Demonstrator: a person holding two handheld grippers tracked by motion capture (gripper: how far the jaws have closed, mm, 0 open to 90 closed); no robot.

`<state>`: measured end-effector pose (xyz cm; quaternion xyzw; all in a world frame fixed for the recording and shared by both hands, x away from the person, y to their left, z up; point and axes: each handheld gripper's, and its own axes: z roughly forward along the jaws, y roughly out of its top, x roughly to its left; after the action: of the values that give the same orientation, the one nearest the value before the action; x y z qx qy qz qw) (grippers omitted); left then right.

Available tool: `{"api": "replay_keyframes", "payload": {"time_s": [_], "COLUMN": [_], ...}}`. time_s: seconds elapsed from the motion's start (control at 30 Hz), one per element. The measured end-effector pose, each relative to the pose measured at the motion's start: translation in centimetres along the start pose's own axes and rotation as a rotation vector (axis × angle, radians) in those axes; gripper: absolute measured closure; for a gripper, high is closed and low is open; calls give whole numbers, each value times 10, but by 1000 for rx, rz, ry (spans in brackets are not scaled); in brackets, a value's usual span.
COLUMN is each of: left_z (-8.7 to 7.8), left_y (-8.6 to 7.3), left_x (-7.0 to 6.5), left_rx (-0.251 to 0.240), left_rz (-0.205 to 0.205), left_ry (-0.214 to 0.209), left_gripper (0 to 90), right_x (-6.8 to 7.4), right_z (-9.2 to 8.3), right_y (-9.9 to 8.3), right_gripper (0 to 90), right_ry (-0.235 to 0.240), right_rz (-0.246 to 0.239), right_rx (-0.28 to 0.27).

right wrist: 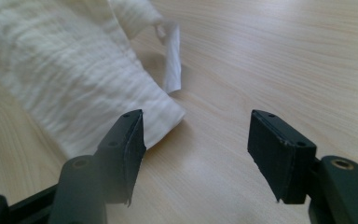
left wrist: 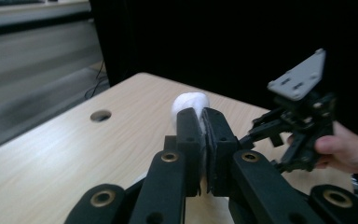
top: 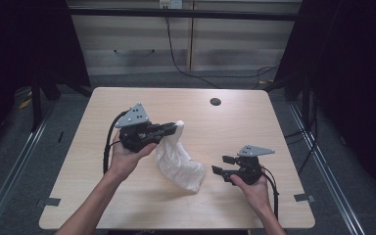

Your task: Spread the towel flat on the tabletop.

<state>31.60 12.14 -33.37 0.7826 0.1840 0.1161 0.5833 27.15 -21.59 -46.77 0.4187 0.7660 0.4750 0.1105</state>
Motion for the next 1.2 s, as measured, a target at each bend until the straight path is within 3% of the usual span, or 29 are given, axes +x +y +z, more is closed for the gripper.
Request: {"api": "replay_keyframes", "payload": {"time_s": [0.1,0.17,0.33,0.53,0.57,0.6,0.63,0.67,0.8,1.0,1.1,1.2], "left_z": [-13,-23,-47,-64,-64,-64,-64,-63,-63,-62,-61,-62], "left_y": [-3,-20,-66,-99,-102,-105,-109,-112,-119,-128,-134,-136], "left_x": [-5,0,28,51,53,55,56,58,62,67,70,72], "left_rx": [12,41,97,131,139,144,153,160,172,188,200,200], "left_rz": [23,15,-78,-158,-163,-169,-175,-183,-202,-219,-237,-244], "left_ry": [3,28,103,168,172,177,180,182,192,199,200,203], "left_gripper": [860,860,860,859,858,858,858,856,854,846,830,831], "right_x": [2,3,8,17,20,23,23,26,30,35,33,37], "right_z": [-1,-1,5,25,29,37,37,47,64,102,114,123], "right_y": [0,-1,0,7,8,11,11,16,27,30,25,19], "right_gripper": [368,370,399,461,481,559,559,622,671,611,575,563], "right_ry": [1,4,28,67,73,85,85,139,167,193,217,214], "right_rz": [-8,-14,-21,-47,-50,-70,-70,-86,-97,-112,-84,-97], "right_rx": [4,5,25,58,69,85,85,95,98,161,164,214]}}
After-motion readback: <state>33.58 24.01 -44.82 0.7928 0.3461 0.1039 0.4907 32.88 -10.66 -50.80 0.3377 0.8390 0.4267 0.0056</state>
